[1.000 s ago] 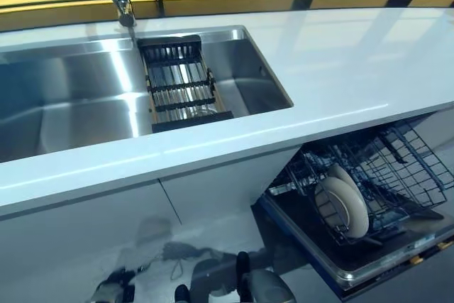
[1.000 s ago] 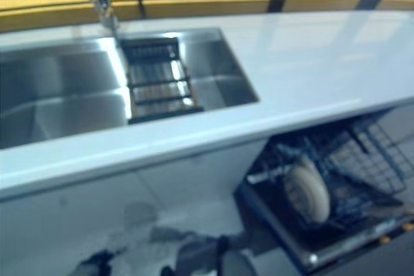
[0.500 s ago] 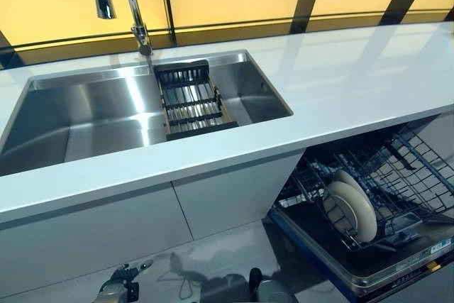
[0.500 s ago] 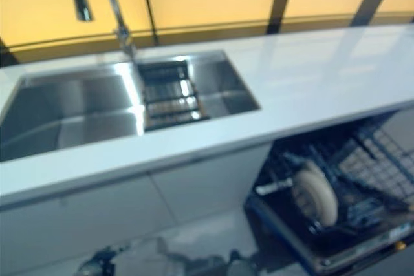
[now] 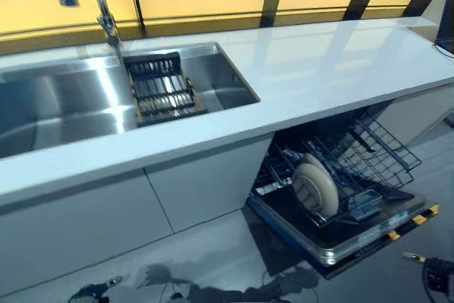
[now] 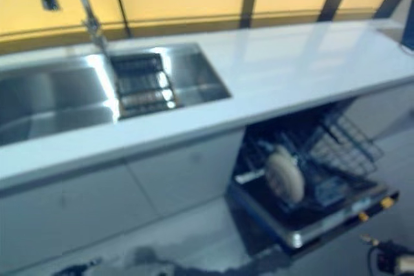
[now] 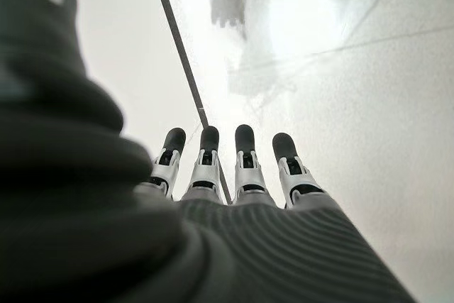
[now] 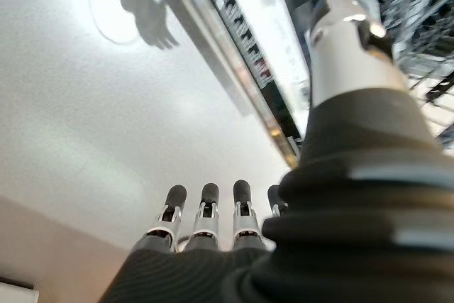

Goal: Take plates into dishwasher

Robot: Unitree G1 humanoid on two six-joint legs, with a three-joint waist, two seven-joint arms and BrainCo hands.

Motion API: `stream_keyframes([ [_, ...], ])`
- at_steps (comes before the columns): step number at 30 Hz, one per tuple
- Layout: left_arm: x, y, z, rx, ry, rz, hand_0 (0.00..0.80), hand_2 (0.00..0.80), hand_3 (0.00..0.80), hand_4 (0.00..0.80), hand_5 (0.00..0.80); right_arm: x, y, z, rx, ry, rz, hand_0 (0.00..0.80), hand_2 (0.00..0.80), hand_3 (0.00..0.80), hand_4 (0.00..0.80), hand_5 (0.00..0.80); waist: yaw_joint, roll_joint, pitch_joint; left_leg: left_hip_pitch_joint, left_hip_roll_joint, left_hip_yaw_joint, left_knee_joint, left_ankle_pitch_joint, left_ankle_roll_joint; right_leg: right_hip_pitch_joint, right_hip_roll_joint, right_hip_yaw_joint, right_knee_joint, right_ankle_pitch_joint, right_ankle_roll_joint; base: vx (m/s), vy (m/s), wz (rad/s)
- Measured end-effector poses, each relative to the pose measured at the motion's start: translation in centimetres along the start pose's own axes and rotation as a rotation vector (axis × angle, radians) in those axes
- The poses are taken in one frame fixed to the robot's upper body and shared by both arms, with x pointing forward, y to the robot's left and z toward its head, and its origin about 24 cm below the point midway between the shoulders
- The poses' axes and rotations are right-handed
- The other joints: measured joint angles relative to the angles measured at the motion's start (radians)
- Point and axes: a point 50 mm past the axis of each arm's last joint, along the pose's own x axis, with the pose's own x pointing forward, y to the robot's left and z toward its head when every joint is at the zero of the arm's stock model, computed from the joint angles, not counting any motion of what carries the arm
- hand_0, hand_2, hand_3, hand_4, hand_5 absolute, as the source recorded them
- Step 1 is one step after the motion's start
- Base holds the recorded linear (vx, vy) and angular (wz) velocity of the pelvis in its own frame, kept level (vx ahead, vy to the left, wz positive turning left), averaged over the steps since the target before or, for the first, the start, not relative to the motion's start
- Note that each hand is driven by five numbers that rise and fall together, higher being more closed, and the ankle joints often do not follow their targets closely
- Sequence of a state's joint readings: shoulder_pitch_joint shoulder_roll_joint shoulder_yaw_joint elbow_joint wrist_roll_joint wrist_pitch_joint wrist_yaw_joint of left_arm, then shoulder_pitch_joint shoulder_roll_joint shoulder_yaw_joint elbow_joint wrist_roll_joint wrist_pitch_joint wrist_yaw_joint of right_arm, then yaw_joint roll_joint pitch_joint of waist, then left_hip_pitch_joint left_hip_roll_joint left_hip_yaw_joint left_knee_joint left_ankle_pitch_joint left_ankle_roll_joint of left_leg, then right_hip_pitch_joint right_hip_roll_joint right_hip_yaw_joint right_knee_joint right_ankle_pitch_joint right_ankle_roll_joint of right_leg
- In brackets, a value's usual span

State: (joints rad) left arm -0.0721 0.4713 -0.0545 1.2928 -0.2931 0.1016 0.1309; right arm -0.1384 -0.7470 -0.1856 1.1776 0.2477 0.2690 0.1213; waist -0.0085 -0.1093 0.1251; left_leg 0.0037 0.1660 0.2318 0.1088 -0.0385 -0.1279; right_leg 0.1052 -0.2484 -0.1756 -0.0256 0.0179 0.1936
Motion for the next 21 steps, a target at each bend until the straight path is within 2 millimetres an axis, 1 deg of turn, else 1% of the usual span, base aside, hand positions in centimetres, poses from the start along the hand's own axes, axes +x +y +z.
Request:
stream_keyframes([
  [1,-0.1,-0.8,0.0,-0.006,-0.004,-0.024,0.0,0.0,0.0,0.0,0.0,0.0,-0.2,-0.7,-0.003,0.023,-0.005,0.0,0.0,0.0,0.0,0.0,-0.003,0.019,-0.011,-0.009,0.025,-0.017,0.0,0.007,0.007,-0.001,0.029,-0.007,-0.002,-0.004,-0.017,-0.186,-0.205,0.04],
  [2,-0.2,-1.5,0.3,-0.01,-0.019,-0.045,0.0,0.0,0.0,0.0,0.0,0.0,-0.6,-1.7,-0.001,0.05,-0.012,0.0,0.0,0.0,0.0,0.0,-0.002,0.028,-0.016,-0.016,0.046,-0.021,0.001,0.014,0.018,-0.006,0.05,-0.012,-0.001,-0.008,-0.032,-0.097,-0.115,0.13],
  [3,-0.2,-1.8,0.4,-0.011,-0.024,-0.052,0.0,0.0,0.0,0.0,0.0,0.0,-0.7,-2.1,0.003,0.062,-0.014,0.0,0.0,0.0,0.0,0.0,-0.003,0.029,-0.017,-0.018,0.051,-0.023,0.0,0.017,0.021,-0.007,0.058,-0.014,-0.002,-0.01,-0.033,-0.12,-0.117,0.09],
  [4,-0.3,-2.5,0.6,-0.012,-0.034,-0.071,0.0,0.0,0.0,0.0,0.0,-0.1,-1.1,-3.5,0.028,0.101,-0.021,0.0,0.0,0.0,0.0,0.0,-0.005,0.026,-0.019,-0.024,0.051,-0.043,-0.008,0.024,0.031,-0.008,0.07,-0.021,-0.005,-0.008,-0.042,-0.126,-0.091,0.11],
  [6,-0.4,-3.2,0.7,0.005,-0.053,-0.09,0.0,0.0,0.0,0.0,0.0,-0.2,-1.4,-4.8,0.049,0.139,-0.028,0.0,0.0,0.0,0.0,0.0,-0.008,0.02,-0.037,-0.036,0.047,-0.052,-0.029,0.041,0.031,-0.025,0.072,-0.022,0.0,-0.007,-0.044,-0.14,-0.084,0.1],
  [7,-0.4,-3.4,0.8,0.005,-0.06,-0.096,0.0,0.0,0.0,0.0,0.0,-0.2,-1.3,-5.1,0.062,0.148,-0.024,0.0,0.0,0.0,0.0,0.0,-0.013,0.014,-0.041,-0.036,0.043,-0.052,-0.047,0.053,0.023,-0.034,0.069,-0.021,0.004,-0.006,-0.043,-0.109,-0.062,0.07],
  [9,-0.4,-3.4,0.8,0.013,-0.069,-0.095,0.0,0.0,0.0,0.0,0.0,0.0,-0.2,-5.4,0.093,0.154,-0.003,0.0,0.0,0.0,0.0,0.0,-0.032,0.0,-0.05,-0.03,0.033,-0.055,-0.081,0.082,-0.014,-0.041,0.064,-0.021,0.006,-0.001,-0.043,-0.086,-0.06,0.09],
  [10,-0.4,-3.4,0.8,0.012,-0.072,-0.096,0.0,0.0,0.0,0.0,0.0,0.0,0.2,-5.7,0.105,0.162,0.004,0.0,0.0,0.0,0.0,0.0,-0.032,-0.002,-0.052,-0.027,0.03,-0.055,-0.089,0.087,-0.019,-0.041,0.062,-0.02,0.005,-0.001,-0.042,-0.095,-0.078,0.09],
  [11,-0.4,-3.4,1.0,0.012,-0.078,-0.097,0.0,0.0,0.0,0.0,0.0,0.1,1.1,-6.3,0.124,0.188,0.015,0.0,0.0,0.0,0.0,0.0,-0.032,-0.006,-0.055,-0.011,0.018,-0.055,-0.107,0.095,-0.016,-0.038,0.053,-0.021,0.003,0.004,-0.031,-0.075,-0.063,0.05],
  [12,-0.4,-3.4,1.0,0.013,-0.08,-0.097,0.0,0.0,0.0,0.0,0.0,0.1,1.4,-6.4,0.129,0.195,0.019,0.0,0.0,0.0,0.0,0.0,-0.032,-0.004,-0.055,-0.011,0.014,-0.055,-0.109,0.096,-0.015,-0.037,0.049,-0.021,0.003,0.005,-0.03,-0.142,-0.11,0.07],
  [13,-0.4,-3.2,1.1,0.015,-0.087,-0.094,0.0,0.0,0.0,0.0,0.0,0.1,2.2,-6.9,0.147,0.223,0.025,0.0,0.0,0.0,0.0,0.0,-0.031,0.0,-0.055,-0.006,0.005,-0.056,-0.116,0.104,-0.012,-0.035,0.042,-0.021,-0.002,0.008,-0.025,-0.13,-0.094,0.06],
  [16,-0.4,-3.0,1.2,0.02,-0.09,-0.088,0.0,0.0,0.0,0.0,0.0,0.1,3.0,-7.7,0.198,0.276,0.023,0.0,0.0,0.0,0.0,0.0,-0.03,0.024,-0.046,-0.005,0.0,-0.068,-0.118,0.108,-0.013,-0.025,0.039,-0.022,-0.005,0.008,-0.022,-0.122,-0.078,0.12],
  [19,-0.4,-3.0,0.9,0.021,-0.084,-0.09,0.0,0.0,0.0,0.0,0.0,0.1,3.2,-8.1,0.27,0.298,0.017,0.0,0.0,0.0,0.0,0.0,-0.03,0.068,-0.032,-0.003,0.0,-0.076,-0.131,0.113,-0.004,-0.022,0.043,-0.021,-0.005,0.002,-0.023,-0.148,-0.045,0.09],
  [20,-0.4,-3.0,0.7,0.023,-0.077,-0.089,0.0,0.0,0.0,0.0,0.0,0.1,3.4,-8.1,0.317,0.296,0.015,0.0,0.0,0.0,0.0,0.0,-0.03,0.093,-0.029,-0.016,0.0,-0.081,-0.131,0.115,-0.003,-0.029,0.045,-0.022,0.0,-0.002,-0.024,-0.206,-0.056,0.11],
  [21,-0.4,-3.0,0.7,0.022,-0.078,-0.09,0.0,0.0,0.0,0.0,0.0,0.1,3.6,-8.1,0.354,0.296,0.017,0.0,0.0,0.0,0.0,0.0,-0.029,0.109,-0.025,-0.019,0.0,-0.088,-0.131,0.119,-0.001,-0.034,0.049,-0.019,0.003,-0.008,-0.025,-0.204,-0.051,0.21],
])
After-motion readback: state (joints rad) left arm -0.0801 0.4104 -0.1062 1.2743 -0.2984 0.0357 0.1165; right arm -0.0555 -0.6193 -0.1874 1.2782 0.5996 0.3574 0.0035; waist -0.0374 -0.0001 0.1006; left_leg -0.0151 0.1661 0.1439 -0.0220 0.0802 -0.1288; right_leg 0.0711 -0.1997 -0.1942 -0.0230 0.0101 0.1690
